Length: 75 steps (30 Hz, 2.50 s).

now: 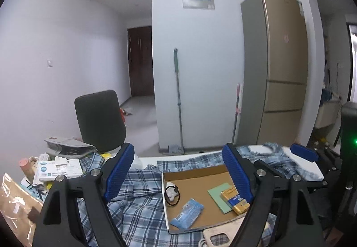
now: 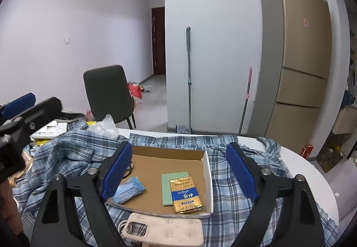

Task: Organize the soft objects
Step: 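Withdraw both tools from the box back over the table, then lower the right tool onto the black cable and close on it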

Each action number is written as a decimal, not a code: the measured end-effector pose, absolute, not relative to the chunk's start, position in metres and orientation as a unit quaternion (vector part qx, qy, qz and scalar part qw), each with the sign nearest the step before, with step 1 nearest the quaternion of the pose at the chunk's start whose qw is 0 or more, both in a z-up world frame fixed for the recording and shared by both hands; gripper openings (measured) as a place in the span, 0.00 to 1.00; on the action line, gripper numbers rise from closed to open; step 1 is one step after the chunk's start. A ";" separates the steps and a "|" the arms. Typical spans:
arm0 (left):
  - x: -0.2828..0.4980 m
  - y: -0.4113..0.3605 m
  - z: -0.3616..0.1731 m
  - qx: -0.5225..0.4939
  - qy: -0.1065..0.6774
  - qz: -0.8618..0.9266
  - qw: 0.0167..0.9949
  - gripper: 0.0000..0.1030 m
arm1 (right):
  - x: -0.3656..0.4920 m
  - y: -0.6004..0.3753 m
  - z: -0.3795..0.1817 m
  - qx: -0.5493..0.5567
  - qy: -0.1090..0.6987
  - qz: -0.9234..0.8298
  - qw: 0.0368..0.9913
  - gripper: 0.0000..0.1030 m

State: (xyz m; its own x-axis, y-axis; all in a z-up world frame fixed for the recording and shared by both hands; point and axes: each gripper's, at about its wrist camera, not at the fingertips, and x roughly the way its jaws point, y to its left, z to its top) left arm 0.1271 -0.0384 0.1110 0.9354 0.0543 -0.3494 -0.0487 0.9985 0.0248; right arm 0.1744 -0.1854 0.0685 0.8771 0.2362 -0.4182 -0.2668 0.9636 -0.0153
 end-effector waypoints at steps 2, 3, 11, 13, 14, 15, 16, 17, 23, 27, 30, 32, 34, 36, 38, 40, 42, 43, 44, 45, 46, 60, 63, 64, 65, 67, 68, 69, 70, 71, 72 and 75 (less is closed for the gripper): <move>0.107 -0.034 0.119 -0.002 0.164 0.022 0.986 0.81 | 0.162 -0.189 0.074 -0.035 0.205 0.131 0.969 0.83; 0.100 -0.033 0.122 -0.005 0.160 0.020 0.987 0.81 | 0.156 -0.191 0.076 -0.033 0.201 0.131 0.970 0.83; 0.042 -0.026 0.129 -0.009 0.138 0.002 0.990 0.81 | 0.110 -0.203 0.071 -0.032 0.182 0.132 0.974 0.83; 0.032 -0.024 0.123 -0.009 0.135 0.000 0.991 0.81 | 0.103 -0.204 0.063 -0.034 0.186 0.135 0.973 0.84; 0.029 -0.022 0.119 -0.010 0.133 0.002 0.991 0.81 | 0.100 -0.205 0.058 -0.035 0.188 0.135 0.972 0.84; 0.026 -0.019 0.114 -0.012 0.132 0.008 0.991 0.81 | 0.097 -0.207 0.053 -0.037 0.190 0.134 0.972 0.84; 0.023 -0.017 0.109 -0.016 0.131 0.012 0.991 0.81 | 0.095 -0.208 0.048 -0.040 0.193 0.134 0.971 0.84; 0.021 -0.014 0.103 -0.023 0.130 0.011 0.991 0.81 | 0.095 -0.207 0.042 -0.043 0.197 0.134 0.970 0.84; 0.029 -0.008 0.068 -0.020 0.152 -0.002 0.988 0.81 | 0.097 -0.205 0.012 -0.058 0.217 0.137 0.965 0.84; 0.040 -0.002 0.048 -0.019 0.169 -0.008 0.985 0.81 | 0.106 -0.207 -0.006 -0.052 0.236 0.142 0.960 0.84; 0.044 0.000 0.033 -0.025 0.180 -0.018 0.983 0.81 | 0.114 -0.209 -0.018 -0.046 0.253 0.142 0.956 0.84; 0.047 -0.001 0.026 -0.018 0.184 -0.022 0.982 0.81 | 0.118 -0.211 -0.025 -0.045 0.264 0.142 0.953 0.84; 0.048 0.000 0.021 -0.017 0.185 -0.023 0.982 0.81 | 0.119 -0.213 -0.030 -0.042 0.270 0.143 0.951 0.84; 0.050 0.003 0.015 -0.021 0.189 -0.026 0.981 0.81 | 0.121 -0.214 -0.035 -0.041 0.276 0.145 0.949 0.84; 0.051 0.004 0.010 -0.023 0.192 -0.027 0.981 0.81 | 0.123 -0.213 -0.041 -0.049 0.283 0.149 0.946 0.84; 0.052 0.007 0.005 -0.027 0.191 -0.013 0.981 0.81 | 0.124 -0.209 -0.046 -0.064 0.291 0.161 0.941 0.84; 0.055 0.011 0.003 -0.034 0.201 -0.019 0.979 0.81 | 0.124 -0.206 -0.049 -0.071 0.300 0.182 0.934 0.84; 0.056 0.013 0.002 -0.042 0.203 -0.021 0.978 0.81 | 0.123 -0.203 -0.050 -0.075 0.303 0.192 0.930 0.84; 0.057 0.015 0.002 -0.046 0.204 -0.020 0.978 0.81 | 0.122 -0.200 -0.051 -0.081 0.305 0.199 0.928 0.84; 0.058 0.015 0.001 -0.047 0.208 -0.022 0.977 0.81 | 0.120 -0.198 -0.053 -0.087 0.307 0.205 0.925 0.84; 0.058 0.015 0.000 -0.047 0.210 -0.022 0.976 0.81 | 0.119 -0.194 -0.054 -0.094 0.310 0.214 0.921 0.84; 0.058 0.019 -0.004 -0.066 0.212 -0.011 0.975 0.81 | 0.110 -0.142 -0.092 -0.215 0.377 0.289 0.853 0.84; 0.057 0.017 -0.003 -0.056 0.209 -0.007 0.976 0.81 | 0.111 -0.136 -0.096 -0.224 0.387 0.306 0.840 0.78; 0.056 0.015 -0.003 -0.053 0.208 -0.008 0.977 0.81 | 0.113 -0.136 -0.097 -0.221 0.393 0.313 0.836 0.73; 0.056 0.014 -0.003 -0.050 0.207 -0.010 0.977 0.81 | 0.115 -0.137 -0.098 -0.218 0.399 0.316 0.833 0.71; 0.056 0.011 -0.004 -0.048 0.207 -0.014 0.977 0.81 | 0.119 -0.138 -0.098 -0.220 0.401 0.309 0.834 0.71; 0.056 0.011 -0.005 -0.047 0.207 -0.014 0.977 0.81 | 0.120 -0.138 -0.098 -0.221 0.400 0.304 0.836 0.71; 0.056 0.011 -0.005 -0.045 0.208 -0.014 0.977 0.81 | 0.121 -0.137 -0.097 -0.220 0.400 0.303 0.836 0.71; 0.056 0.011 -0.005 -0.047 0.208 -0.014 0.977 0.81 | 0.122 -0.137 -0.097 -0.220 0.401 0.306 0.835 0.71; 0.056 0.011 -0.005 -0.049 0.209 -0.015 0.977 0.81 | 0.122 -0.136 -0.097 -0.223 0.401 0.309 0.833 0.71; 0.056 0.012 -0.006 -0.051 0.210 -0.017 0.976 0.81 | 0.121 -0.134 -0.098 -0.230 0.399 0.308 0.832 0.71; 0.055 0.011 -0.006 -0.051 0.210 -0.019 0.976 0.81 | 0.118 -0.126 -0.101 -0.261 0.392 0.299 0.830 0.67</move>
